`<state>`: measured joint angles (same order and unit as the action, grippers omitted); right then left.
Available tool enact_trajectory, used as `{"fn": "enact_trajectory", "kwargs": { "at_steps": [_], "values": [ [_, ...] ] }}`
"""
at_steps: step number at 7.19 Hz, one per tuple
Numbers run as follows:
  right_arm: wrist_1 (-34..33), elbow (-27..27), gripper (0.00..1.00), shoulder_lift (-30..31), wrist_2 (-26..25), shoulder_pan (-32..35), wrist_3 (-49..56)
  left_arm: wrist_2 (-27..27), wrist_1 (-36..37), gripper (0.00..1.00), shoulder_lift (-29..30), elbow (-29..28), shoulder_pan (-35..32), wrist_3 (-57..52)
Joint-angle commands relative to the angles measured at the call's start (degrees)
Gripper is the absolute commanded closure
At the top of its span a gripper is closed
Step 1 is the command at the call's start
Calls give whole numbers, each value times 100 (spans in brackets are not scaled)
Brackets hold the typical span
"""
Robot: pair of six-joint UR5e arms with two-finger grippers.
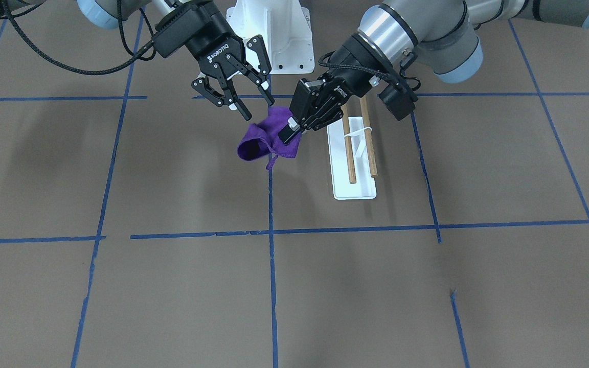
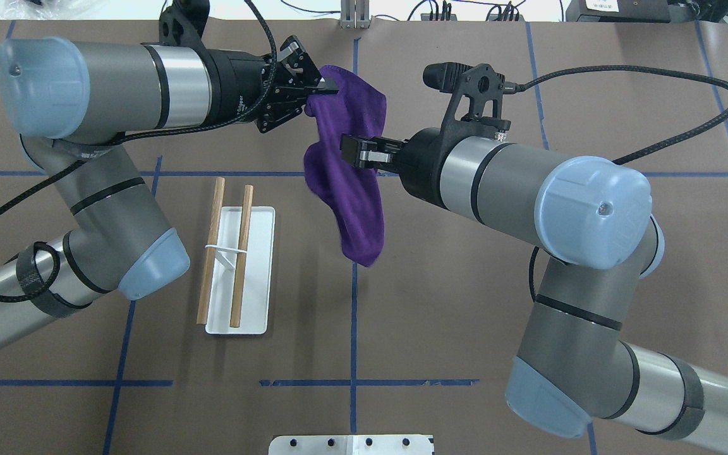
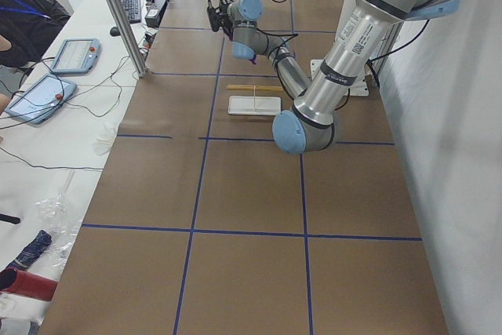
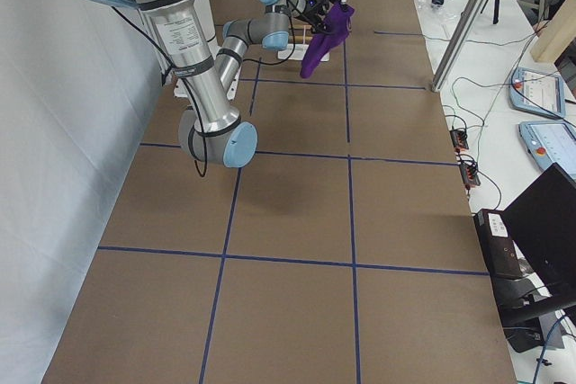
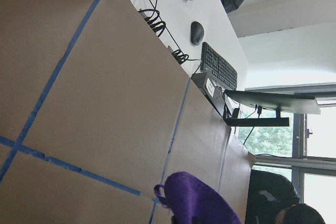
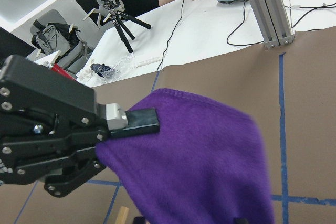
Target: Hang towel on rack
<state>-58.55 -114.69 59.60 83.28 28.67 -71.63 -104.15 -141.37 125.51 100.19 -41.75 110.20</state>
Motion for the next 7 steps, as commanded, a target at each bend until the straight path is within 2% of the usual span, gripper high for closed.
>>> {"fn": "enact_trajectory", "kwargs": {
  "at_steps": [1, 2, 3, 4, 5, 6, 7],
  "values": [
    [-7, -71, 0, 77, 12, 16, 0, -9, 5, 100, 0, 35, -9, -34],
    [-7, -402, 0, 443, 30, 25, 8, -165, 5, 100, -8, 62, -148, -60],
    [-7, -840, 0, 1004, 282, 51, 17, -715, 13, 100, -17, 62, -576, -112],
    [-7, -1175, 0, 1540, 537, 129, 87, -947, 13, 100, -78, 79, -841, -130],
    [-24, -1266, 0, 1876, 1253, 722, 96, -871, 240, 100, -88, 158, -861, -122],
    [-468, -1197, 0, 1958, 2627, 1824, 140, -139, 1025, 100, -70, 550, -826, -148],
    [-847, -1031, 0, 1950, 3658, 2784, 784, 434, 1546, 100, -44, 920, -469, -148]
  ]
}}
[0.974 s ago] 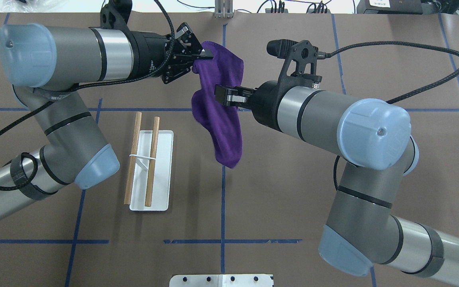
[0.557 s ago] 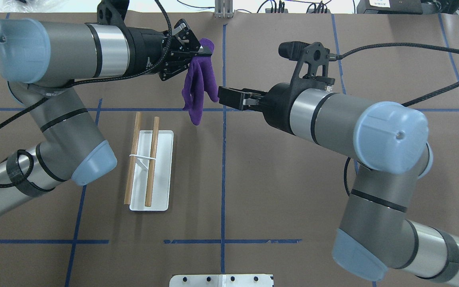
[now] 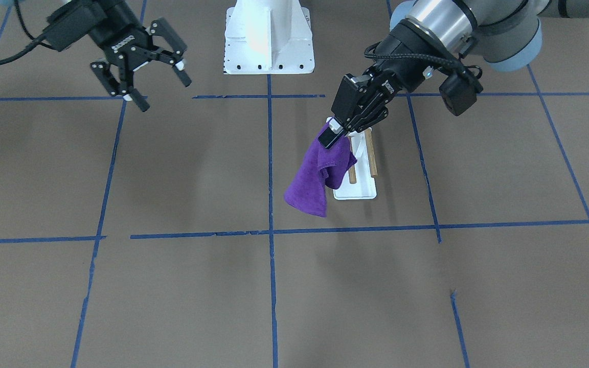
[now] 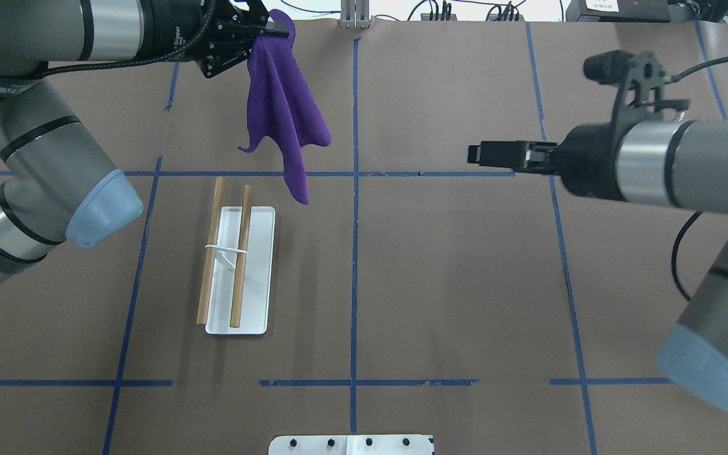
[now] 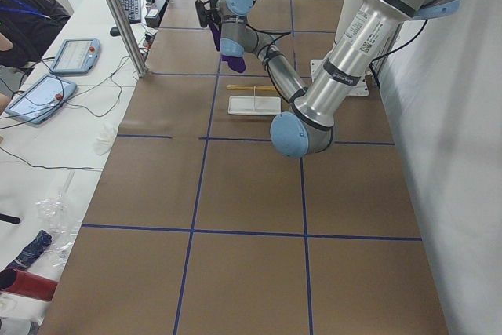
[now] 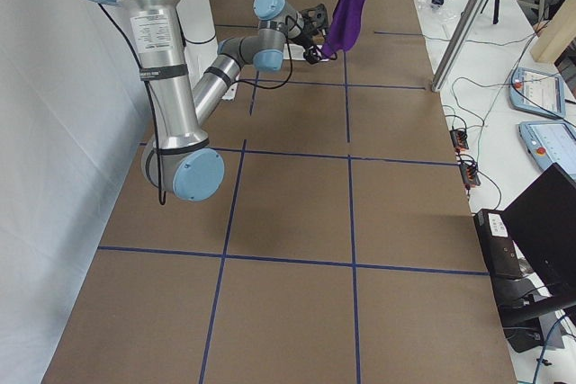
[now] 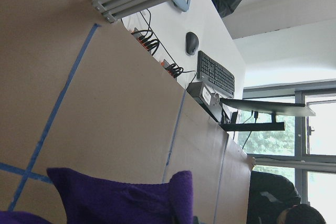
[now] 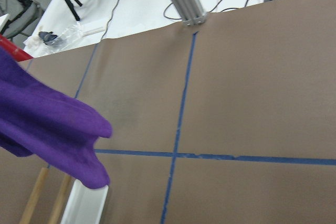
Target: Hang towel on rack
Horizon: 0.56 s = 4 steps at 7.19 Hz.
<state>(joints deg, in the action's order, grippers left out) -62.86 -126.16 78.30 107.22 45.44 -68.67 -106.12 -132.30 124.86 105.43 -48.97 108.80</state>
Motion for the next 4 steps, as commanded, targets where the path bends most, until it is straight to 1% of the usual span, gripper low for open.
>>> {"fn": "enact_trajectory", "kwargs": {
  "at_steps": [1, 2, 3, 4],
  "values": [
    [-776, 249, 0, 289, 1571, 1647, 1391, 1506, 1140, 100, 21, 677, 787, -174],
    [-1154, 337, 0, 544, 1574, 1818, 2235, 2376, 1911, 100, 38, 1011, 1367, -802],
    [-1523, 625, 0, 555, 1565, 2081, 3088, 2846, 2519, 100, 117, 1275, 1686, -1121],
    [-1945, 837, 0, 581, 1565, 2301, 3984, 3234, 2908, 100, 83, 1434, 1985, -1168]
  ]
}}
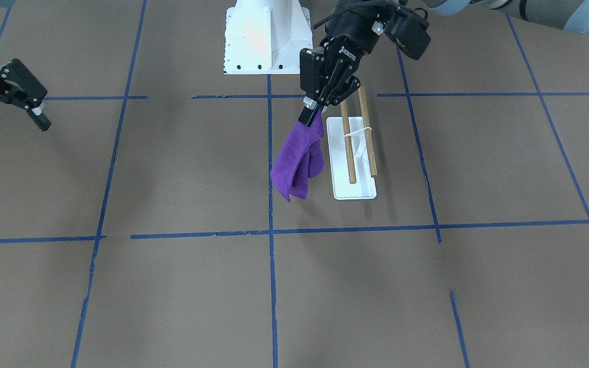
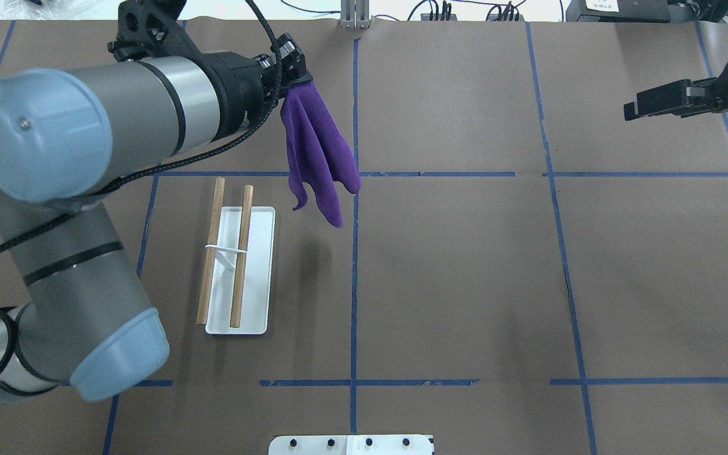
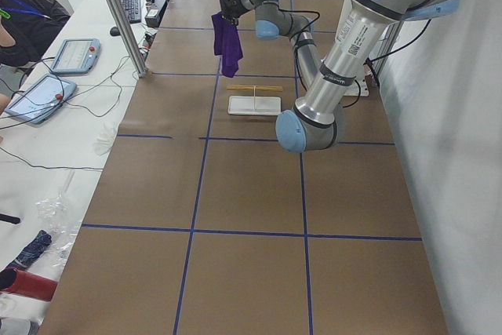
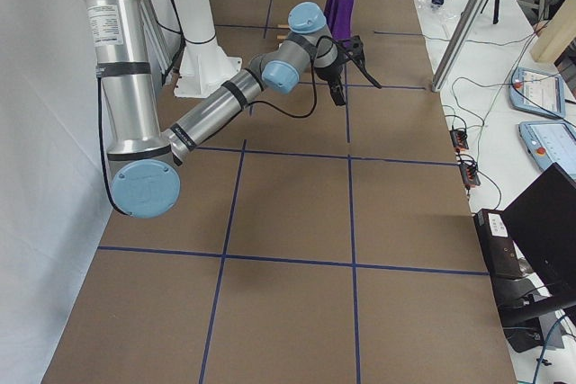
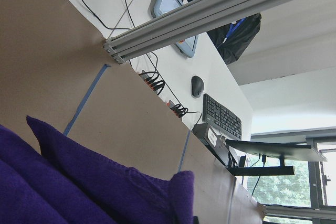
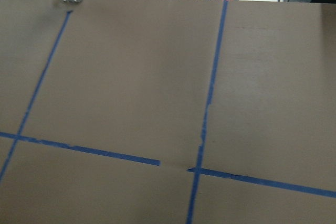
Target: Hang towel on rack
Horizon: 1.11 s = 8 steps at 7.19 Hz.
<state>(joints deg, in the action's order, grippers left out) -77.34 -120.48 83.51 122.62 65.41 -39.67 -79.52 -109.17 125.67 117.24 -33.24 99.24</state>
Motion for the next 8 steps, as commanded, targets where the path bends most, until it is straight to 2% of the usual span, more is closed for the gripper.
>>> {"fn": "enact_trajectory", "kwargs": {
  "at_steps": [1, 3, 5, 7, 8],
  "values": [
    [-875, 515, 0, 112, 34, 601, 1945, 1492, 1129, 100, 1, 343, 998, -534],
    [-1553, 946, 0, 113, 34, 1086, 3293, 2035, 2009, 100, -435, 1096, 1546, -599],
    [-1609, 1236, 0, 148, 269, 1245, 3562, 2125, 2145, 100, -1103, 1485, 1768, -590],
    [-1617, 1246, 0, 209, 394, 1316, 3580, 2125, 2145, 100, -2086, 2160, 1681, -616],
    [-1617, 1264, 0, 218, 403, 1316, 3571, 2116, 2145, 100, -2334, 2189, 1472, -799]
  ]
}}
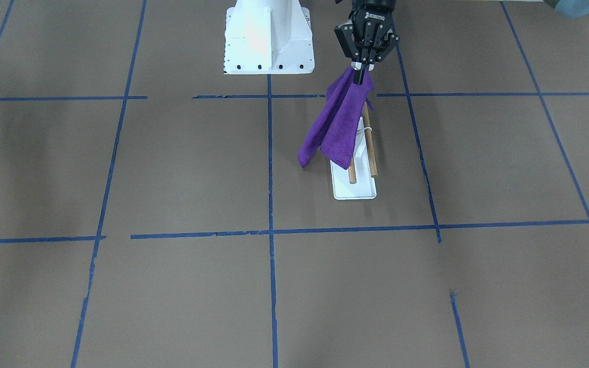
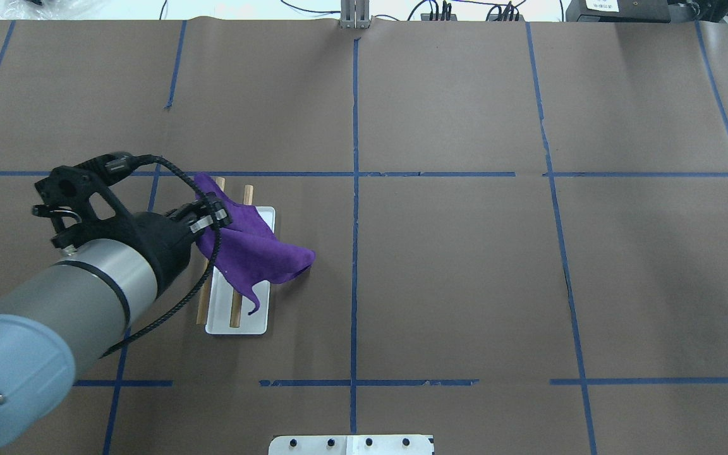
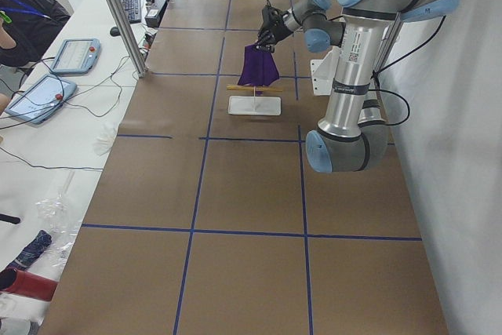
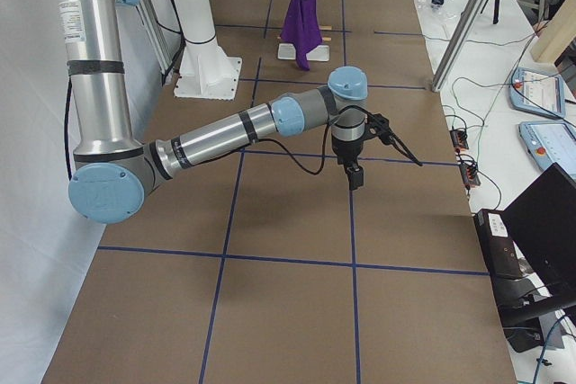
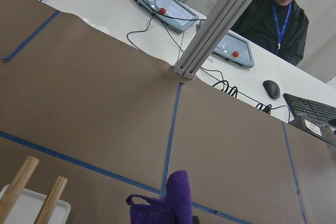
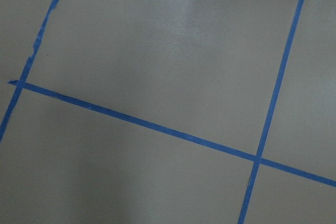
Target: Hang towel on rack
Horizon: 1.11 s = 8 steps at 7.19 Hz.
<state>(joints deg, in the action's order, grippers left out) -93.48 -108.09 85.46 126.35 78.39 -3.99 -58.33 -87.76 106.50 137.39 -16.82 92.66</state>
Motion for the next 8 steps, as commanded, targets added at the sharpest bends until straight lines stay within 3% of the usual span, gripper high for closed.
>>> {"fn": "enact_trajectory", "kwargs": {
  "at_steps": [1, 6, 7, 8],
  "values": [
    [-3, 33, 0, 49, 30, 19, 12, -3, 4, 100, -698, 139, -294, -317],
    [32, 253, 0, 216, 92, 27, -75, 269, -57, 100, -894, -1186, -340, -319],
    [32, 253, 0, 216, 118, 36, -75, 278, -57, 84, -894, -1397, -340, -328],
    [32, 253, 0, 208, 214, 80, -93, 295, -57, 1, -955, -1564, -348, -328]
  ]
}}
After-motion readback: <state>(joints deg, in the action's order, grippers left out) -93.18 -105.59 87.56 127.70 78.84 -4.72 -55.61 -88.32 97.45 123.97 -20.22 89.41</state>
